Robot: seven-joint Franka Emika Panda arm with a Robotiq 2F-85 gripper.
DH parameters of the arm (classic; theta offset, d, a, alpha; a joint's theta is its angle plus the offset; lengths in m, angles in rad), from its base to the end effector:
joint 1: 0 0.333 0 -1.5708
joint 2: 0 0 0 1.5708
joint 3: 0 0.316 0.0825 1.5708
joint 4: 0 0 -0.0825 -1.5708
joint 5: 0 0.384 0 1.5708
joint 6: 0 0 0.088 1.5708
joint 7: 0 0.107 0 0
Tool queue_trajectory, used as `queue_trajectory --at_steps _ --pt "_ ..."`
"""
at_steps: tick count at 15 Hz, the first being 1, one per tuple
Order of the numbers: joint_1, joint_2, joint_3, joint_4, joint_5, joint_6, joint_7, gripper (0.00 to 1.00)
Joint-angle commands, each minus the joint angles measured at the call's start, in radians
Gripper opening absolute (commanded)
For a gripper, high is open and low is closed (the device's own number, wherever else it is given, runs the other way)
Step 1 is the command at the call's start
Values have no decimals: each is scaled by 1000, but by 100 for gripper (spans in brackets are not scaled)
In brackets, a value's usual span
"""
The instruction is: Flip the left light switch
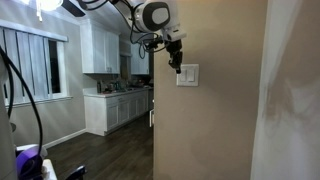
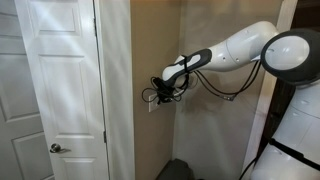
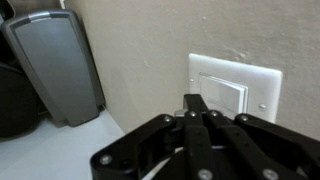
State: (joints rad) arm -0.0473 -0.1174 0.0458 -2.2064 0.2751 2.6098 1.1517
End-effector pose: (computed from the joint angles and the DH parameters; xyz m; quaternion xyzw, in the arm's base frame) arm 0.5485 -0.0060 0.4882 -0.7504 0.6022 -0.1625 0.2186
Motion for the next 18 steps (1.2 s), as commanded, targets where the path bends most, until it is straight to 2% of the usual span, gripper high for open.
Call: queue_trajectory --at_steps 1,11,18 --pt "15 -8 -23 -49 134 79 39 0" --pt "47 21 -18 -58 380 225 75 0" --pt "65 57 -12 -39 438 287 67 0"
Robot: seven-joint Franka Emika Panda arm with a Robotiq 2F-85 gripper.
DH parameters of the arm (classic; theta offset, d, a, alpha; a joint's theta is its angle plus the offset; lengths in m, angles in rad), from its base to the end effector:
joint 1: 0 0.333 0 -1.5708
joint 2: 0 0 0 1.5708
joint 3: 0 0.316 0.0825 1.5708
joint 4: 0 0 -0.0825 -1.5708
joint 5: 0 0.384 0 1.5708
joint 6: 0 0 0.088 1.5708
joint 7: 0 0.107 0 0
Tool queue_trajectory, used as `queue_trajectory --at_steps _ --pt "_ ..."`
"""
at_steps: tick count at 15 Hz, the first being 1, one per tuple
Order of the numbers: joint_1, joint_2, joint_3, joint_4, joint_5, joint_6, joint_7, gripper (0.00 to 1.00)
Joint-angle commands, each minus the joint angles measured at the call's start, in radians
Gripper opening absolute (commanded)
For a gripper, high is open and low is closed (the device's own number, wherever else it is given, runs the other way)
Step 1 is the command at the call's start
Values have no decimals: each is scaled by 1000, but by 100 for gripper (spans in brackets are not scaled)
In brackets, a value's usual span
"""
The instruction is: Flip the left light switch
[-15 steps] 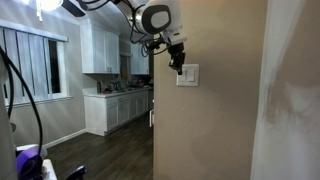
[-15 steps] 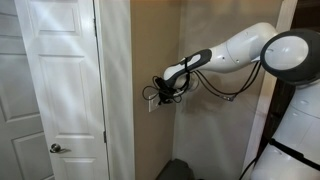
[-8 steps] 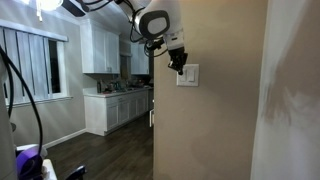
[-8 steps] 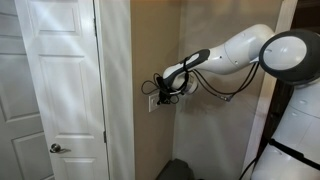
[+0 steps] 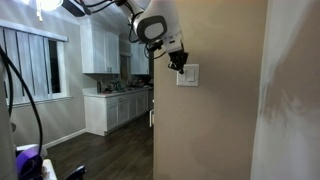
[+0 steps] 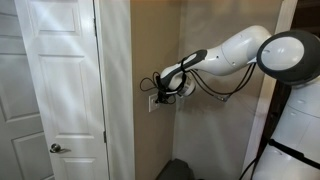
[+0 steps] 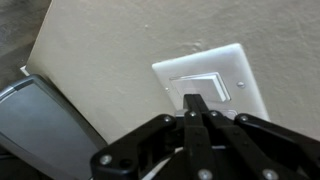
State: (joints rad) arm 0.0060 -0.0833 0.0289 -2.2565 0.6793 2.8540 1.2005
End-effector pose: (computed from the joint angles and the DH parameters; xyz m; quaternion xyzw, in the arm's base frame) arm 0.5489 -0.0145 0.4676 -0.5941 0.7141 -0.1441 0.3412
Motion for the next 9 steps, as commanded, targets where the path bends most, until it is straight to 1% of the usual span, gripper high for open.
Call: queue_trajectory --at_steps 1,5,9 --pt "13 29 7 15 34 55 19 0" --pt "17 54 11 28 19 127 31 0" --pt "22 90 13 59 18 151 31 0"
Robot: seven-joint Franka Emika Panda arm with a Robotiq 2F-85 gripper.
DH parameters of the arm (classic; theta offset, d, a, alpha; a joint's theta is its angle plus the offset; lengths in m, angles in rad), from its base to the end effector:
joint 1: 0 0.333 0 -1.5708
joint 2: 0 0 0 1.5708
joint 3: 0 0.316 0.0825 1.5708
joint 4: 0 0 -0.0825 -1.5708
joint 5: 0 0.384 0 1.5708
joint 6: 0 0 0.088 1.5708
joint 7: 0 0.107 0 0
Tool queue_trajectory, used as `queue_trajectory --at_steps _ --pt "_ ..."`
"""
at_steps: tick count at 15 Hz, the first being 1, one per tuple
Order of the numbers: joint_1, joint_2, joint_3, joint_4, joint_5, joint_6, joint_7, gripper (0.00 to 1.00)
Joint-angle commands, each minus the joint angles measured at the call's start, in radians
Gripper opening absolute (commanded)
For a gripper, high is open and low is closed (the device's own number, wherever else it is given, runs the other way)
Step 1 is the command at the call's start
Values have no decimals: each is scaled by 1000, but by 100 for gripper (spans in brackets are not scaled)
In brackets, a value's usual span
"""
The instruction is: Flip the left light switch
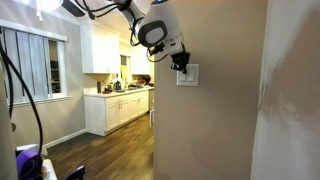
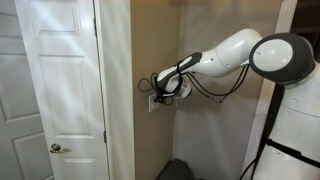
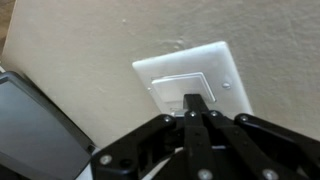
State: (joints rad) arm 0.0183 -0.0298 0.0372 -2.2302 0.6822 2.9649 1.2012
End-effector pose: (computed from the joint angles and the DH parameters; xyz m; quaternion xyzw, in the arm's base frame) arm 0.5621 -0.0115 0.4633 -0.5812 0.7122 -0.1805 0.3498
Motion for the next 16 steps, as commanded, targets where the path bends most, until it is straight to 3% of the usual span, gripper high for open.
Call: queue_trajectory --at_steps 1,9,16 --pt "10 42 5 37 14 41 30 0" --pt "-11 -10 -7 -20 -70 -16 59 0" --pt "-22 -64 -33 -70 -256 -156 163 0"
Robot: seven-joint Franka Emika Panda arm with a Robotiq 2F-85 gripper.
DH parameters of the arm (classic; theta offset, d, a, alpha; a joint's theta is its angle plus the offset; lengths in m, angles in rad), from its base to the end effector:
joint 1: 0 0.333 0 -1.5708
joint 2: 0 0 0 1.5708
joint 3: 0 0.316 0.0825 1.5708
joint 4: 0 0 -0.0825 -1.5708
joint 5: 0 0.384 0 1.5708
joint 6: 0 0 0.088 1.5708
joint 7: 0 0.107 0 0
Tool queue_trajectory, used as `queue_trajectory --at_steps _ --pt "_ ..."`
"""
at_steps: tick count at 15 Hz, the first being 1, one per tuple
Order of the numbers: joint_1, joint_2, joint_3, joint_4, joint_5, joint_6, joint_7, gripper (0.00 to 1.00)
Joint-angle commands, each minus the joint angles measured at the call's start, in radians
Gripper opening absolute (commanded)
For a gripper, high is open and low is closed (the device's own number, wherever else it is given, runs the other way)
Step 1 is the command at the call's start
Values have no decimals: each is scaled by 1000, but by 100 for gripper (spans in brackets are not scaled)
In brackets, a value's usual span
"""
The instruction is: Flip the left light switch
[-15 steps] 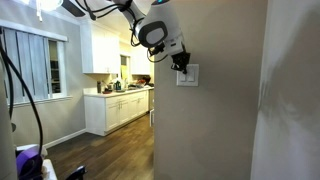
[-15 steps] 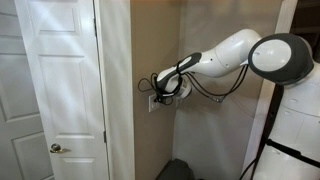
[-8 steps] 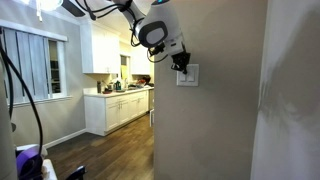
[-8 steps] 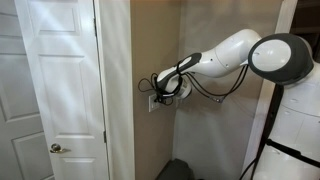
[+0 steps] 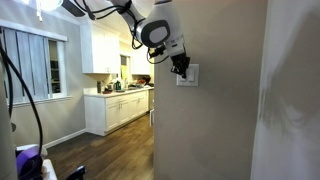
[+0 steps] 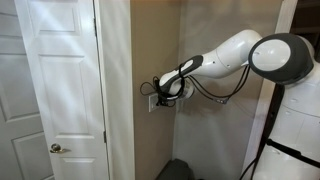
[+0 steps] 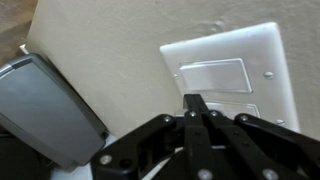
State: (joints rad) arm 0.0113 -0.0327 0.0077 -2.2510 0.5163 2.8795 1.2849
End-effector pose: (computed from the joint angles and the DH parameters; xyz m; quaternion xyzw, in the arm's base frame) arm 0.5593 -0.0176 0.4493 -0.6121 0.7117 -0.1630 0.3037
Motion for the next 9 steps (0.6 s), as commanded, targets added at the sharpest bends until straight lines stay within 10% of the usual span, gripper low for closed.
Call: queue_trajectory --at_steps 1,9 --pt "-19 -69 -6 -57 -129 -88 107 0" --pt "-41 -130 2 -83 -241 -183 192 0"
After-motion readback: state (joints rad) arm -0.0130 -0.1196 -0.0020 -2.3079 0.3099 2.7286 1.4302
